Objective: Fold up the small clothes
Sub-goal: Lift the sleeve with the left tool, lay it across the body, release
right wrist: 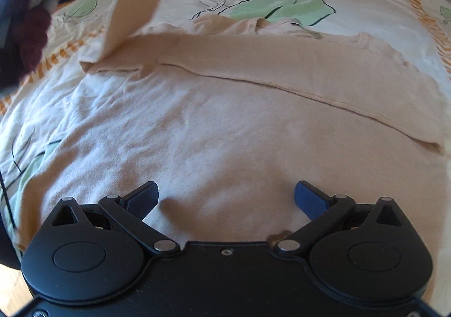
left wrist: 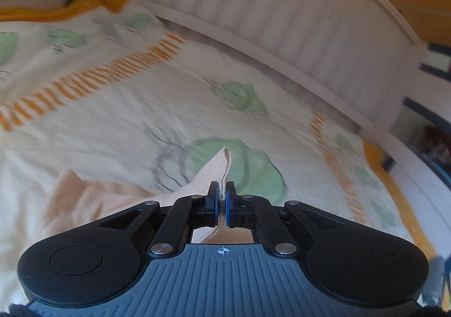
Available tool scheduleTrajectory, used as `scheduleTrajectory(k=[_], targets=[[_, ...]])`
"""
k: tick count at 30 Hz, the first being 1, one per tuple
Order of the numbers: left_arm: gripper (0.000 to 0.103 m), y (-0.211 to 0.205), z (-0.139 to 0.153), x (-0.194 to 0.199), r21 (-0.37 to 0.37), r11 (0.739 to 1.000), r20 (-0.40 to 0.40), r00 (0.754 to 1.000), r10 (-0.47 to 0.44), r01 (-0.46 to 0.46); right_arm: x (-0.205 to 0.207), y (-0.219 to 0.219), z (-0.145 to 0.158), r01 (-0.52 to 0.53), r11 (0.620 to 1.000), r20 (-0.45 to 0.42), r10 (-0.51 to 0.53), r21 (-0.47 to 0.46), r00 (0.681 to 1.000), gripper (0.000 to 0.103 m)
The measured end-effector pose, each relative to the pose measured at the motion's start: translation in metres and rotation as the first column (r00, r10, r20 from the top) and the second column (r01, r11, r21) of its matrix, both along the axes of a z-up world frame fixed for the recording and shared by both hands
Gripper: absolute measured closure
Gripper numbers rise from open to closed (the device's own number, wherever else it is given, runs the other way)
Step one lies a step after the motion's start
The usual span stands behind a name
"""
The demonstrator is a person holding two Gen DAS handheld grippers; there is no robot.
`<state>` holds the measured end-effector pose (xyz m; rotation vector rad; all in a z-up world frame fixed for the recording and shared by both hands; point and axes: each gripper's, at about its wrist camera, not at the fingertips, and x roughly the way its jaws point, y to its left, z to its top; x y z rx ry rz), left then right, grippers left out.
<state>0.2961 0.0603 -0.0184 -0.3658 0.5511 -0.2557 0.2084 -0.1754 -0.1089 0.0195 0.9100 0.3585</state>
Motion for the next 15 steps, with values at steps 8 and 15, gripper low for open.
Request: scheduleTrajectory(k=[8,15], targets=[[0.085,-0.029,-0.044,-0.001,0.035,0.985,-0.109,0.981,-0.163,0.168,0.015,-0.031,0.015,0.093,0.994,0.006,-0.094,0.059,0.996,0.001],[0.067,0.006,-0.052,-0.021,0.084,0.983,-0.164,0.975,-0.147,0.162,0.060,-0.028,0.030,0.110,0.981,0.047,-0.119,0.160,0.992,0.001]])
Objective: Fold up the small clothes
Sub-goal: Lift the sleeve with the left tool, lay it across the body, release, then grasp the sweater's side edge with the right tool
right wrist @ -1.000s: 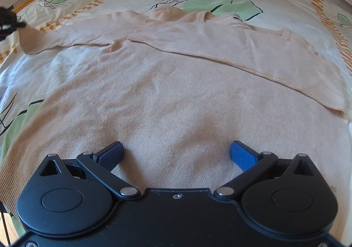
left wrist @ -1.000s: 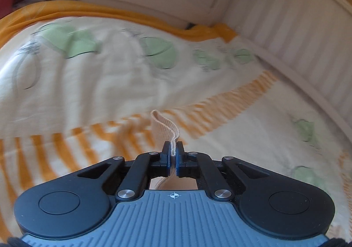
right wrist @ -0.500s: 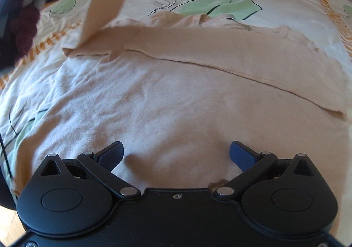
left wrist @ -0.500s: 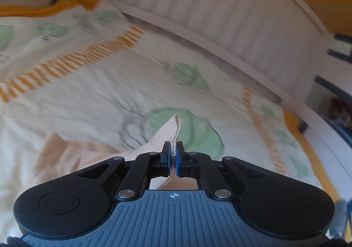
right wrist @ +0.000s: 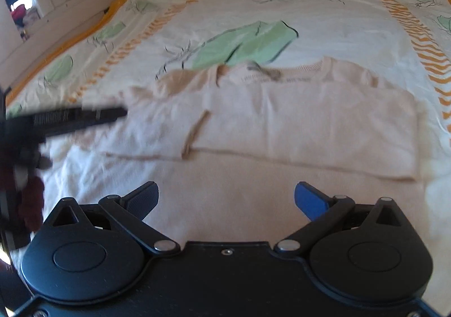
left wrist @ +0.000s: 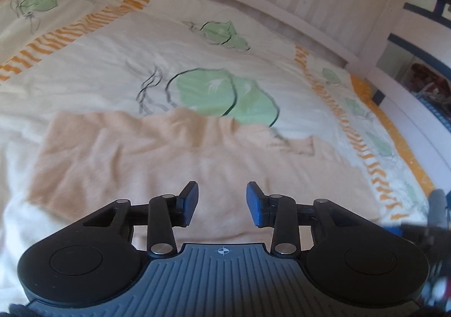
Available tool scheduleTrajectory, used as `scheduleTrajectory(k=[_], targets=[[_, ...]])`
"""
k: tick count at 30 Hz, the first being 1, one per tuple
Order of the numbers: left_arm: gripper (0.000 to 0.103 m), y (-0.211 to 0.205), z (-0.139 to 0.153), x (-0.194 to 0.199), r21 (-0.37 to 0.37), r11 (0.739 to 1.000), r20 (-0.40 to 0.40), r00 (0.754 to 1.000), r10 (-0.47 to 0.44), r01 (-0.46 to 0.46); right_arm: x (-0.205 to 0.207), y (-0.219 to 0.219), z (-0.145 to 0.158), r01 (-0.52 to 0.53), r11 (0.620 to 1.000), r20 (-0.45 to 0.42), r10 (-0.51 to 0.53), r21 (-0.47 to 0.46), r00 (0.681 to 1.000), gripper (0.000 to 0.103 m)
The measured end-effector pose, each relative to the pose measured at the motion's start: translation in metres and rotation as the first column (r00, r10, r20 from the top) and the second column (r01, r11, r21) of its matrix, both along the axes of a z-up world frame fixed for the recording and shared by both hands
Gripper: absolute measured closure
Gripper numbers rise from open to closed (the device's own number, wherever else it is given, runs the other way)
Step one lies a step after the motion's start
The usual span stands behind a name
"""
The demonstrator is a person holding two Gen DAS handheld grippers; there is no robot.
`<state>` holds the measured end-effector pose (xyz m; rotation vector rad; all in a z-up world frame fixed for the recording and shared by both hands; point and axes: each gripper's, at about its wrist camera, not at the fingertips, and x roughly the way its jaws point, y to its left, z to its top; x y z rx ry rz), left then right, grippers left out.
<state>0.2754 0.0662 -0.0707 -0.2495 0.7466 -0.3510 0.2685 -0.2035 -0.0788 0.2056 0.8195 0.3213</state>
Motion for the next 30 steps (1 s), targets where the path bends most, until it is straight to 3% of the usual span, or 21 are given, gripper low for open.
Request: scheduleTrajectory(k=[3,7,12,15,16,17,18,21,25,30], targets=[[0.067,0.013,-0.011,-0.003,0.000,1.000,-0.069,0.998,0.006,-0.006,0.026,0.013,-0.001,-0.020,0.998,-0.005,0.021,0.055,1.000,0.001],[0.067,0.020,-0.021,-0.004,0.025,1.000,-0.114,0.993,0.008,-0.005,0.057,0.033,-0.010,-0.048,0.990,-0.029,0.052,0.133,0.998,0.018],[0.067,0.022,-0.030,-0.004,0.048,0.999,-0.163,0.987,0.005,0.003,0.077,0.048,-0.031,-0.031,0.988,-0.103,0.047,0.151,0.994,0.024],[0.066,0.022,-0.029,-0.004,0.050,0.999,-0.165,0.986,0.003,0.005,0.080,0.050,-0.036,-0.032,0.981,-0.116,0.055,0.190,0.992,0.044],[0.066,0.022,-0.029,-0.004,0.050,0.999,-0.164,0.986,0.004,0.004,0.082,0.051,-0.036,-0.033,0.977,-0.126,0.061,0.210,0.990,0.058],[0.066,0.022,-0.028,-0.004,0.048,0.999,-0.162,0.987,0.007,0.001,0.083,0.051,-0.036,-0.033,0.974,-0.137,0.065,0.224,0.988,0.081],[0.066,0.022,-0.028,-0.004,0.048,0.999,-0.160,0.987,0.008,-0.001,0.086,0.052,-0.036,-0.034,0.970,-0.149,0.072,0.240,0.986,0.091],[0.066,0.019,-0.026,-0.005,0.059,0.998,-0.138,0.990,0.012,-0.004,0.087,0.056,-0.014,-0.071,0.970,-0.093,0.095,0.233,0.991,0.091],[0.066,0.008,-0.020,-0.005,0.104,0.995,-0.071,0.997,0.003,0.004,0.082,0.038,0.037,-0.095,0.965,0.030,0.090,0.244,0.995,0.092],[0.065,-0.014,-0.017,0.000,0.162,0.987,-0.017,1.000,-0.019,0.022,0.078,-0.009,0.091,-0.021,0.988,0.145,-0.001,0.152,0.989,0.092]])
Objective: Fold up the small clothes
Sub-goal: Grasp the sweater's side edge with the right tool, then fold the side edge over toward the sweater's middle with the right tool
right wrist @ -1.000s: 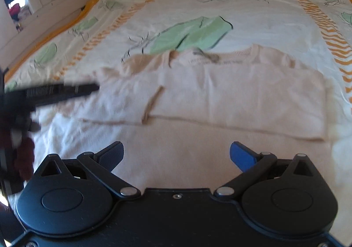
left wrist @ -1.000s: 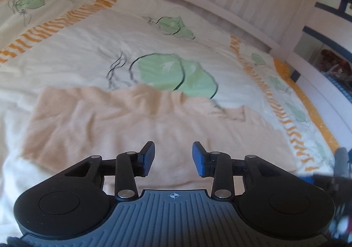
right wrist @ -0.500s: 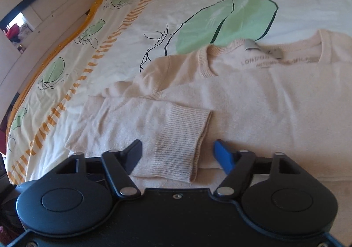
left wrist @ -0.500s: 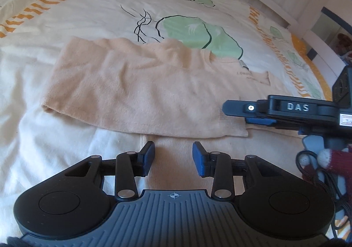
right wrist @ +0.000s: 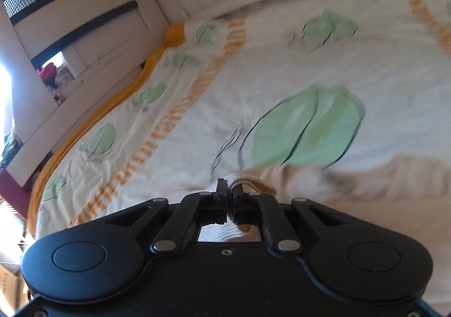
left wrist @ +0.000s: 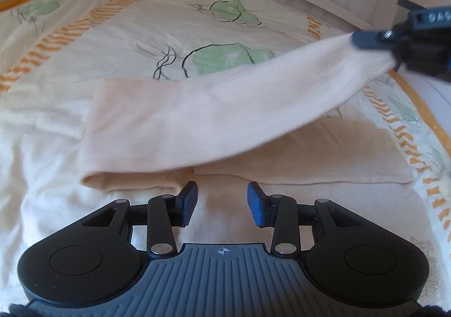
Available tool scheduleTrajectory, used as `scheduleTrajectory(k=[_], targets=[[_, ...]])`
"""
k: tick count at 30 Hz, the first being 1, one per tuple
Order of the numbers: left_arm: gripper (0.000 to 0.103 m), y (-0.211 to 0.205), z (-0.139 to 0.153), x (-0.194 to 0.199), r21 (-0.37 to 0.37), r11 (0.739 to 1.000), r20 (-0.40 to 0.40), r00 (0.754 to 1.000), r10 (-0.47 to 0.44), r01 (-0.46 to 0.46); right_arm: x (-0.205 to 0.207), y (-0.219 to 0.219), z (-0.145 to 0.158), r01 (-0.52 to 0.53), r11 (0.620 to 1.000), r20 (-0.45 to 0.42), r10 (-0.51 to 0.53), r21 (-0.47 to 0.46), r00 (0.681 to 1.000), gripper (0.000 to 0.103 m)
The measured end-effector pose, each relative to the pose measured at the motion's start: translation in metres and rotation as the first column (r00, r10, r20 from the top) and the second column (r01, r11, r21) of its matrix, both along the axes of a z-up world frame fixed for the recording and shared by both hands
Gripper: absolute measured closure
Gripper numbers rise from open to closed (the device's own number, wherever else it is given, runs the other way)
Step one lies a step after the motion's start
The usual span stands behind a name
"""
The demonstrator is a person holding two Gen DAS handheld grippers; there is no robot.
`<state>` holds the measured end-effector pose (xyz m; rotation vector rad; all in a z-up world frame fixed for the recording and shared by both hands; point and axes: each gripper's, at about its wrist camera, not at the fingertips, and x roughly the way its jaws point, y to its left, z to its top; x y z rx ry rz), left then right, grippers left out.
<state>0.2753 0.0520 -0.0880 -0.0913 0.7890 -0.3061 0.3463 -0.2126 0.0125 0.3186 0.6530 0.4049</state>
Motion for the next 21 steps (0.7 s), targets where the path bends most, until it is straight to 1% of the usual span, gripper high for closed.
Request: scheduleTrajectory(k=[2,5,10,13,17,21], targets=[[0.064,-0.008,-0.002,0.003,0.022,1.000,0.012,1.000,-0.010,0.009,0.000,-0.021,0.008,0.047,0.998,0.017,-0.046,-0.040,0.999,0.092],[0.063,-0.013,-0.006,0.008,0.044,0.999,0.021,1.000,-0.001,0.001,-0.001,-0.050,0.006,0.105,0.993,0.001,-0.105,-0.057,0.994,0.092],[0.062,-0.009,-0.014,0.016,0.059,0.998,-0.003,0.999,0.036,-0.036,-0.003,-0.080,-0.018,0.162,0.984,-0.054,-0.166,-0.075,0.985,0.092],[0.062,-0.002,-0.016,0.015,0.063,0.997,-0.012,0.999,0.041,-0.040,-0.007,-0.095,-0.032,0.185,0.979,-0.083,-0.192,-0.083,0.978,0.092],[0.062,0.003,-0.016,0.016,0.064,0.997,-0.016,0.998,0.053,-0.052,-0.017,-0.117,-0.054,0.225,0.972,-0.130,-0.233,-0.071,0.964,0.092],[0.062,0.003,-0.016,0.017,0.062,0.996,-0.021,0.998,0.065,-0.064,-0.023,-0.130,-0.078,0.236,0.969,-0.177,-0.245,-0.068,0.953,0.092]])
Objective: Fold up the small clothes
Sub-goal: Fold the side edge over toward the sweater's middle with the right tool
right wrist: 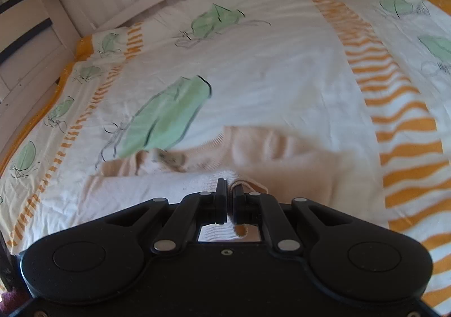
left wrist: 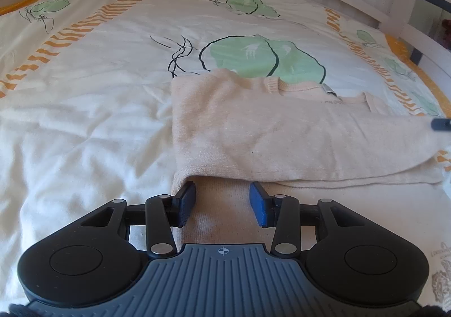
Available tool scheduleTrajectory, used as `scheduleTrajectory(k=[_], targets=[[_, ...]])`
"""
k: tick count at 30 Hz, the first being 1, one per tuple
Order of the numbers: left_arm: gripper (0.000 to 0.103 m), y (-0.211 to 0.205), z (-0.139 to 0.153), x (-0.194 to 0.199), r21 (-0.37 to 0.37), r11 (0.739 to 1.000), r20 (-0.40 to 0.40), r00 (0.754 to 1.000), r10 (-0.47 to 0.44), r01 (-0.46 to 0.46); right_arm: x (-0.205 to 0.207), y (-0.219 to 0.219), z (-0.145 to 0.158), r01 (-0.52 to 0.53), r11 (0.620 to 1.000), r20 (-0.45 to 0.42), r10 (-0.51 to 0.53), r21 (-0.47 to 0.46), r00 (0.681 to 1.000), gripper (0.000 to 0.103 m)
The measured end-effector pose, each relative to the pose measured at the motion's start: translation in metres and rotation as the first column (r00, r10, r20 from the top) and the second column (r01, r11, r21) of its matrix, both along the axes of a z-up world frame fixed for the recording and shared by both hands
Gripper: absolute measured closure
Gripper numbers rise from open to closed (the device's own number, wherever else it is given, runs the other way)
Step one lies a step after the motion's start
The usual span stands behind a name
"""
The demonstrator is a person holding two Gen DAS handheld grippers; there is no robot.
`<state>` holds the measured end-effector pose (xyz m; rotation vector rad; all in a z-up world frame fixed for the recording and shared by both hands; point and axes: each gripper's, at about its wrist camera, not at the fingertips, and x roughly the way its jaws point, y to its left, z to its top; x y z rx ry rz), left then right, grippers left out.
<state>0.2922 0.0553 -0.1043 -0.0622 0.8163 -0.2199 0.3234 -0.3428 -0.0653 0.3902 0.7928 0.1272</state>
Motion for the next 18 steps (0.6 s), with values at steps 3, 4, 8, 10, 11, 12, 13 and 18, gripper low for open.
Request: scheduleTrajectory(k=[3,4,8,10,11,12,13,18], targets=[[0.062,-0.001,0.000,-0.003,0.022,1.000,0.003,1.000,-0.004,0.004,-0.001,-0.002,-0.013,-0.001,1.000,-0.013,0.001,-0.021,1.000,0.091],[0.062,-0.001,-0.001,-0.004,0.027,1.000,0.003,1.000,-0.006,0.006,-0.001,-0.002,-0.017,0.000,0.999,-0.016,0.000,-0.036,1.000,0.091],[0.062,0.000,-0.001,-0.007,0.030,0.999,-0.002,1.000,-0.009,0.009,-0.004,-0.006,-0.026,0.006,0.999,-0.019,-0.007,-0.039,1.000,0.092],[0.062,0.000,0.001,-0.008,0.040,0.999,-0.009,1.000,-0.012,0.012,-0.006,-0.009,-0.028,0.012,0.999,-0.016,-0.012,-0.036,1.000,0.092],[0.062,0.000,0.002,-0.009,0.046,0.999,-0.013,1.000,-0.011,0.012,-0.007,-0.011,-0.029,0.015,0.999,-0.013,-0.016,-0.036,1.000,0.092],[0.062,-0.001,0.003,-0.010,0.050,0.999,-0.017,1.000,-0.011,0.012,-0.008,-0.012,-0.028,0.019,0.999,-0.011,-0.020,-0.036,1.000,0.092],[0.062,0.000,0.004,-0.011,0.052,0.999,-0.020,1.000,-0.010,0.011,-0.008,-0.012,-0.028,0.022,0.999,-0.010,-0.022,-0.037,1.000,0.092],[0.062,0.001,0.006,-0.016,0.077,0.997,-0.030,0.999,-0.011,0.013,-0.002,-0.007,-0.030,-0.003,0.996,-0.036,0.000,-0.090,0.999,0.086]])
